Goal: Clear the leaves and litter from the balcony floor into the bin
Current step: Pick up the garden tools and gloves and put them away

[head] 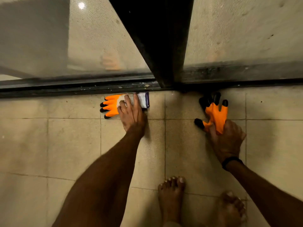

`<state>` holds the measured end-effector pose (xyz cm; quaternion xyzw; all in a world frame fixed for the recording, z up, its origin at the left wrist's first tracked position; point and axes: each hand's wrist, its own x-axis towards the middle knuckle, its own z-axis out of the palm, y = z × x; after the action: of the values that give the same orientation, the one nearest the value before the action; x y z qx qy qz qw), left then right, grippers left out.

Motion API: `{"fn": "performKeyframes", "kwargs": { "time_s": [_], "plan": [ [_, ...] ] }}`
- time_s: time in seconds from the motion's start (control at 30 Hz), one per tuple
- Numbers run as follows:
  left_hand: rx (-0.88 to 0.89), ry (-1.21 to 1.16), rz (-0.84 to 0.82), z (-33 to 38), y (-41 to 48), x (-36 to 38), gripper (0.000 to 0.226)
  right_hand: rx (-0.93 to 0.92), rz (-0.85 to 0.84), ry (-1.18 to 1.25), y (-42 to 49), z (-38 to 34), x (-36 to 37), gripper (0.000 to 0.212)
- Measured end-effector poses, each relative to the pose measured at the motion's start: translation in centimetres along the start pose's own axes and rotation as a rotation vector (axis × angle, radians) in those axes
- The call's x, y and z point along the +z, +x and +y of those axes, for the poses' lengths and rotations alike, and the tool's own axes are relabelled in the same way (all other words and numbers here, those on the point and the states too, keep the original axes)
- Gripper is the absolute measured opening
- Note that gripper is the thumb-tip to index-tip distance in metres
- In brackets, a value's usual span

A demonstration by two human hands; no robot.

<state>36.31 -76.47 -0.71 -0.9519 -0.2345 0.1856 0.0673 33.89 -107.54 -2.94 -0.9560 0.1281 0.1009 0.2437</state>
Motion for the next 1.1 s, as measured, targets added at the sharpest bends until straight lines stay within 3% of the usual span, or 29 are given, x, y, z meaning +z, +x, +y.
{"fn": "performKeyframes", "kwargs": {
  "time_s": [0.1, 0.2, 0.3, 0.4, 0.5, 0.67, 0.8, 0.9, 1.0, 1.1],
  "plan": [
    [0.128, 0.094, -0.044, -0.1, 0.3, -0.5, 0.066, -0.083, 0.016, 0.171, -2.7, -2.1, -2.1, 0.027],
    [0.095, -0.033, -0.014, -0.1, -0.3, -2.0, 0.049, -0.111, -0.001, 0.214, -4.1, -2.5, -2.7, 0.019],
    [-0.03, -0.345, 0.044, -1.1, -3.1, -4.4, 0.033, -0.12, -0.001, 0.23, -6.4, -4.4, -5.7, 0.025],
    [-0.149, -0.836, 0.124, -2.9, -8.3, -8.4, 0.017, -0.057, -0.061, 0.233, -9.4, -7.9, -9.8, 0.025],
    [-0.346, -1.152, 0.061, -6.0, -14.6, -14.2, 0.02, 0.004, -0.169, 0.227, -13.5, -12.4, -15.4, 0.017],
    [-0.575, -1.221, 0.026, -14.0, -26.0, -28.7, 0.031, 0.066, -0.41, 0.133, -21.0, -22.0, -27.6, 0.022],
    [-0.774, -1.33, 0.107, -21.2, -35.0, -40.7, 0.019, -0.034, -0.622, -0.024, -27.1, -30.6, -37.9, 0.049],
    [-0.927, -1.346, 0.213, -25.9, -40.9, -46.4, 0.034, -0.121, -0.698, -0.091, -30.9, -35.3, -42.7, 0.06],
    [-1.114, -1.356, 0.29, -30.7, -46.1, -50.1, 0.048, -0.212, -0.762, -0.134, -34.8, -40.4, -46.0, 0.052],
    [-1.311, -1.395, 0.381, -35.6, -50.7, -51.7, 0.037, -0.324, -0.817, -0.17, -39.4, -44.8, -47.0, 0.043]
  ]
}}
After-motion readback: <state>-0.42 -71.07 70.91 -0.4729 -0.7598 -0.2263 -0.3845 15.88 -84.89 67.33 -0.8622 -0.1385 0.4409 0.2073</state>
